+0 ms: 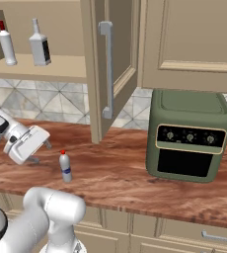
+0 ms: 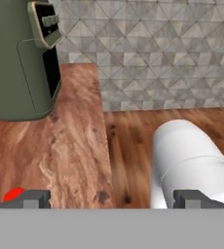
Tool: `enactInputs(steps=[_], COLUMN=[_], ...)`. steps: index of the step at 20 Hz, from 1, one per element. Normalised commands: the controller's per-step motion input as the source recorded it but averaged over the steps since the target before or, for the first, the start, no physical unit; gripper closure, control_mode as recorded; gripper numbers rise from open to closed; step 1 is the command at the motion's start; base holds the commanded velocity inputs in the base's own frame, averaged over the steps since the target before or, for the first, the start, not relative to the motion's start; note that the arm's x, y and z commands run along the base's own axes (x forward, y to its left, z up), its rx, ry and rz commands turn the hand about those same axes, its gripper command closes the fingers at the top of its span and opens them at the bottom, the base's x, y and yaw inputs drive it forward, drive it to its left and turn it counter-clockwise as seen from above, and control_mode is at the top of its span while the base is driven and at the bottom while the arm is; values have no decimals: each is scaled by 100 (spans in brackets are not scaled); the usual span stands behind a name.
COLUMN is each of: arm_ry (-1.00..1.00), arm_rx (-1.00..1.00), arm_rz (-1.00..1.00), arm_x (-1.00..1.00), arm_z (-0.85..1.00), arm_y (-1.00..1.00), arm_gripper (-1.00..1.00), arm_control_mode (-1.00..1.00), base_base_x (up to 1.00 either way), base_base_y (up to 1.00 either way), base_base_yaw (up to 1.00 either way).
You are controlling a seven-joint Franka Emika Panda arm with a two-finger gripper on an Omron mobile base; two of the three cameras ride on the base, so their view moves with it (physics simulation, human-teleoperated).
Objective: Sort all alcoholic drinks to one cabinet, and non-alcoholic drinks to the other.
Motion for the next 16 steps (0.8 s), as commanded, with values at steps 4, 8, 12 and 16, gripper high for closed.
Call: enactInputs(steps=[4, 8, 12, 16], arm_ry=[8, 9, 12, 6], arm_rx=[-7, -8, -9, -6], arm_rz=[0, 0, 0, 0], arm_x=[27, 23, 18, 11], arm_z=[-19, -20, -20, -14], arm_y=[0, 0, 0, 3], arm_gripper=[-100, -100, -100, -100], arm_control_mode=[-100, -100, -100, -100], base_base_x=[0, 0, 0, 0], base_base_y=[0, 0, 0, 0], base_base_yaw=[0, 0, 0, 0])
